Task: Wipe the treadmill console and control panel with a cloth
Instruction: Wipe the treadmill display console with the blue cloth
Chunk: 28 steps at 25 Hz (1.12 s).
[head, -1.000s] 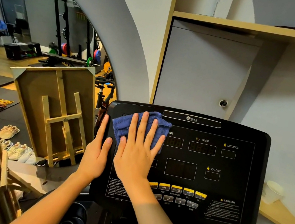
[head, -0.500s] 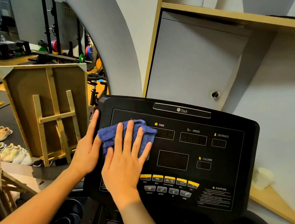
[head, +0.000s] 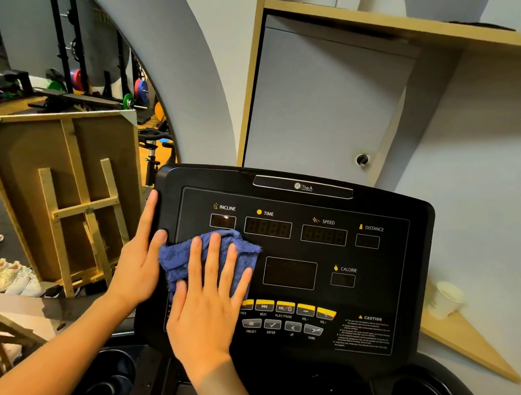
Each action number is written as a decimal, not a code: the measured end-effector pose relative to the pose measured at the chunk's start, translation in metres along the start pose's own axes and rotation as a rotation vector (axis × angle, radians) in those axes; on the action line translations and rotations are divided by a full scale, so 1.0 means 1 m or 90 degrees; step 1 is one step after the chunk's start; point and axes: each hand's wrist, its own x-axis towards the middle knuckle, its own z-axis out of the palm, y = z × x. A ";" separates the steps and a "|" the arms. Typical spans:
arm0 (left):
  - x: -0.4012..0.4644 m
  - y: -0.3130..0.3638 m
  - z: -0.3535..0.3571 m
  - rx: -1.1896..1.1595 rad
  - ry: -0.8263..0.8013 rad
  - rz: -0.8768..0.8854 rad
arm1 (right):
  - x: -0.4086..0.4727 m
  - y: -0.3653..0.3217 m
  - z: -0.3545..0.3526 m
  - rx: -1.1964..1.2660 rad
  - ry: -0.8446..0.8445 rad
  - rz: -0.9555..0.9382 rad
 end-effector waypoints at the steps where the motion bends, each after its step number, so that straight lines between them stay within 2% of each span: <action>1: -0.001 0.002 0.000 0.004 -0.003 0.005 | -0.003 0.002 0.000 -0.005 -0.003 -0.002; 13: -0.003 0.003 -0.003 0.046 -0.004 0.007 | -0.035 0.034 0.006 -0.050 -0.018 0.002; 28: -0.003 0.002 -0.002 0.044 -0.010 -0.005 | -0.062 0.095 0.004 -0.053 0.034 0.059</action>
